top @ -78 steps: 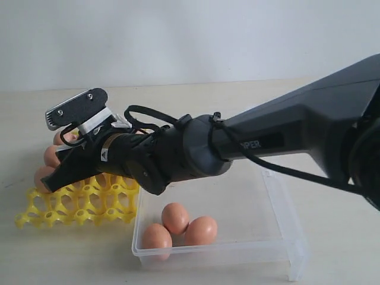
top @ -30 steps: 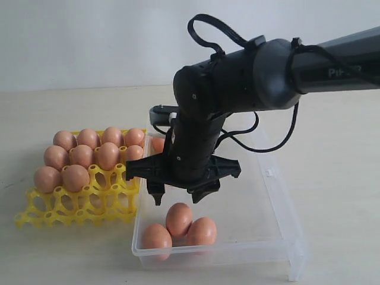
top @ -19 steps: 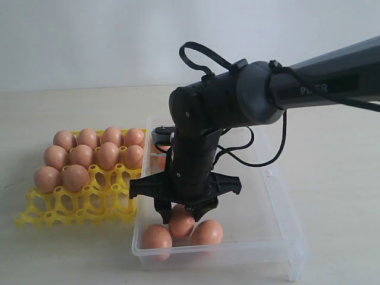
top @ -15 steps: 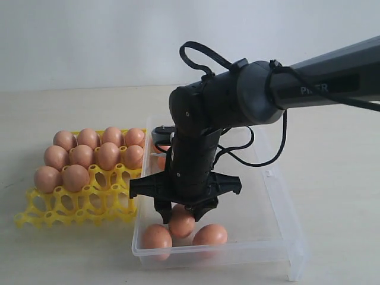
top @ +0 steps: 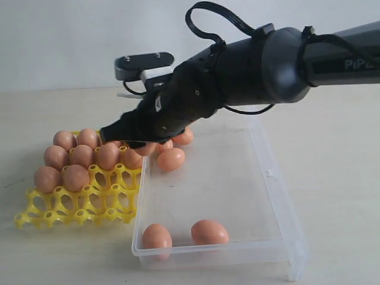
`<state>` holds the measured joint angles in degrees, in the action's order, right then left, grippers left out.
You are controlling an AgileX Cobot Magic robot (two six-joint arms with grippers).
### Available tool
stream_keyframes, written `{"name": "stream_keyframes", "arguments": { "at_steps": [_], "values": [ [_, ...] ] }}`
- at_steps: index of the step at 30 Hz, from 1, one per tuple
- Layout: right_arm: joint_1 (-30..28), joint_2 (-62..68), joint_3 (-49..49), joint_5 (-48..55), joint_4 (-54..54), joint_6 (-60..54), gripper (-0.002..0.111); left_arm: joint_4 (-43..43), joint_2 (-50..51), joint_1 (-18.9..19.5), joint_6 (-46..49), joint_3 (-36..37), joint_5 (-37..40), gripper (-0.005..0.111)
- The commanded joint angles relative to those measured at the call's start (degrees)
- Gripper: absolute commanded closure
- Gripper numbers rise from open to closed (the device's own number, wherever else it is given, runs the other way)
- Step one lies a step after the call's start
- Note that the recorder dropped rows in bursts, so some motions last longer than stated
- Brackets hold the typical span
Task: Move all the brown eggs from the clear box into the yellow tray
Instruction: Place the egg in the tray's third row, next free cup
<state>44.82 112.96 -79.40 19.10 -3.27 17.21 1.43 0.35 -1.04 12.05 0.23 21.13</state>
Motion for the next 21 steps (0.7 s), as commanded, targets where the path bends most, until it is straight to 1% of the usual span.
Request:
{"name": "stream_keyframes", "arguments": {
  "at_steps": [1, 5, 10, 13, 17, 21],
  "values": [
    [2.42, 1.61, 0.17, -16.9, 1.03, -11.32, 0.108, 0.0, -0.35, -0.11, -0.28, -0.23, -0.43, 0.107],
    [3.66, 4.37, 0.17, -20.69, 1.15, -16.9, 0.108, 0.0, -0.35, -0.11, -0.28, -0.23, -0.43, 0.107],
    [3.8, 7.97, 0.17, -22.37, 0.69, -17.21, 0.106, 0.0, -0.35, -0.11, -0.28, -0.23, -0.43, 0.107],
    [4.19, 9.69, 0.17, -24.13, 0.8, -17.21, 0.101, 0.0, -0.35, -0.11, -0.28, -0.23, -0.43, 0.107],
    [4.76, 11.41, 0.17, -26.16, 0.8, -15.95, 0.091, 0.0, -0.35, -0.11, -0.28, -0.23, -0.43, 0.107],
    [5.12, 12.59, 0.17, -27.11, 0.8, -15.63, 0.084, 0.0, -0.35, -0.11, -0.28, -0.23, -0.43, 0.107]
  ]
}}
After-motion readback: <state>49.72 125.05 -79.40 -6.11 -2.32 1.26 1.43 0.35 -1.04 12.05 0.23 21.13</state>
